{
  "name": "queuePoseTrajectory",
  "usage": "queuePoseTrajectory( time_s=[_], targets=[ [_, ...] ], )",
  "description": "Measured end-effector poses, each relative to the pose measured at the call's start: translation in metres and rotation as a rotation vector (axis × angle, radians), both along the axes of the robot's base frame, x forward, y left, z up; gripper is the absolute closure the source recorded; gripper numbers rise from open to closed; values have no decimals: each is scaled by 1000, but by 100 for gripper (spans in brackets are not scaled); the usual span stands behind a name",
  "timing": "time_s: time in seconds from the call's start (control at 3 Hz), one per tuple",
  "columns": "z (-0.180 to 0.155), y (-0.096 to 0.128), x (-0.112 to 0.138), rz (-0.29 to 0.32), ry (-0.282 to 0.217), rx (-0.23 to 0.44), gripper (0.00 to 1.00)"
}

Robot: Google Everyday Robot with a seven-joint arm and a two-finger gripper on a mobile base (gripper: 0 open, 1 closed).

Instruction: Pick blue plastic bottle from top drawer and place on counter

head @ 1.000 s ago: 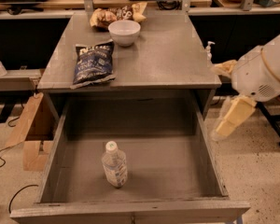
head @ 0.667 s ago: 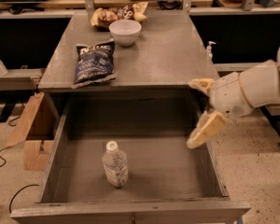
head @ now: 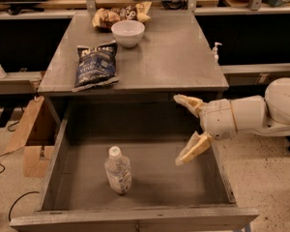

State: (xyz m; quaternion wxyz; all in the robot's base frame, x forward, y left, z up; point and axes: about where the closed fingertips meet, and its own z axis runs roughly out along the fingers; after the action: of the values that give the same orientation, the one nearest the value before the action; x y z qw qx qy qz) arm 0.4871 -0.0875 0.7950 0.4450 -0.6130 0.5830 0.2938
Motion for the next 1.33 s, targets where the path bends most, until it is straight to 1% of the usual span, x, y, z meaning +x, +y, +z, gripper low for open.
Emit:
queuePoseTrajectory(
  time_s=[0.33,0.67,1.0,1.33],
  targets=[
    [0,0,0,1,-1,0,0],
    [-25,19,7,24,42,28,0],
    [-78,68,3,92,129,96,0],
    [-101,99,-3,134,185,129,0]
  ],
)
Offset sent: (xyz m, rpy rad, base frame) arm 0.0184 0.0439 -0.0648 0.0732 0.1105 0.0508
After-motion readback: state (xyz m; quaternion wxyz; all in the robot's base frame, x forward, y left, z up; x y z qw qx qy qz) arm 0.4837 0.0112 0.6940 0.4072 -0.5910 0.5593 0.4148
